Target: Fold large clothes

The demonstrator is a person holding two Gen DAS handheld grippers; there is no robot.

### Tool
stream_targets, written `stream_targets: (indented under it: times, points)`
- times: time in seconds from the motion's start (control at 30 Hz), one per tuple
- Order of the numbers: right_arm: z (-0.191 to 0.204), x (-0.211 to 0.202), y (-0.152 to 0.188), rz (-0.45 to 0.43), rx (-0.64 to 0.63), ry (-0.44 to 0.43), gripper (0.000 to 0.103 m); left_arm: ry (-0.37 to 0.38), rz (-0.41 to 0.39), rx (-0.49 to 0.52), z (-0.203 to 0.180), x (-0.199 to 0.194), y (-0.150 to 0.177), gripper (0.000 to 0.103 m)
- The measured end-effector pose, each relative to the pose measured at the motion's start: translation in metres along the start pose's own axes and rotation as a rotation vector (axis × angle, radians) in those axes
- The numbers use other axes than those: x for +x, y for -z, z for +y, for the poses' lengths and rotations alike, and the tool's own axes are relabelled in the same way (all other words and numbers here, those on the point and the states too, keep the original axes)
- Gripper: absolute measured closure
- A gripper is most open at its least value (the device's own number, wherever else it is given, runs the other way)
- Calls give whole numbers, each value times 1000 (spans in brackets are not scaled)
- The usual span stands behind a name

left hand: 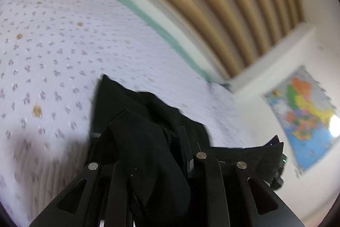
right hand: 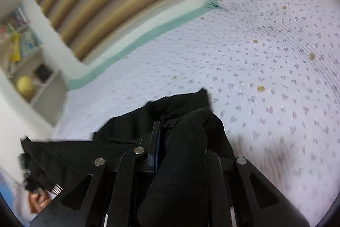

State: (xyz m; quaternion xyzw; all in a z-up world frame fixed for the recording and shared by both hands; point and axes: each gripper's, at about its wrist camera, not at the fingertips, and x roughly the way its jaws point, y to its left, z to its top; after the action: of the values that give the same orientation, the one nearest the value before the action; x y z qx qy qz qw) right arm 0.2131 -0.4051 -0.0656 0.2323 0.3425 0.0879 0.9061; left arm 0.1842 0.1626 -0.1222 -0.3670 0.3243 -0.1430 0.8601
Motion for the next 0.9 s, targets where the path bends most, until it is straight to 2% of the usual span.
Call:
stream_targets:
  times: [0.1,0.17,0.23,0.3,0.43,0.5,0.67,0.77,0.83,0.87,0.9]
  points:
    - [-3,67,-3,45,-51,126,83,-80,29,-71,32,48,-9,79]
    - [-19,124,8,156,-18,139,82,-104,89,-86,53,85,-6,79]
    - [-32,161,20,202,12,137,82,-79,103,-127,74,108,3,79]
    - [-37,174,27,182,14,139,82,-54,74,-104,80,113,7,79]
    - [-34,172,37,116,-30,145,82,-61,41,-11,72,112,13,79]
    - [-35,173,38,108,-24,141,82,-57,36,-6,72,111,13,79]
    - [-37,160,29,160,-1,98,79,-48,83,26,61,92,3,77]
    - [-36,125,18,168,-12,40,75,15,64,68,46,54,-7,70]
    - [-32,92,10,124,-42,-6,64,89,25,79,39,20,-17,53]
    - [-30,72,7,95,-43,-45,58,114,3,82,36,6,-21,48]
    - [-31,58,4,70,-35,-84,38,137,-42,89,32,-14,-26,38]
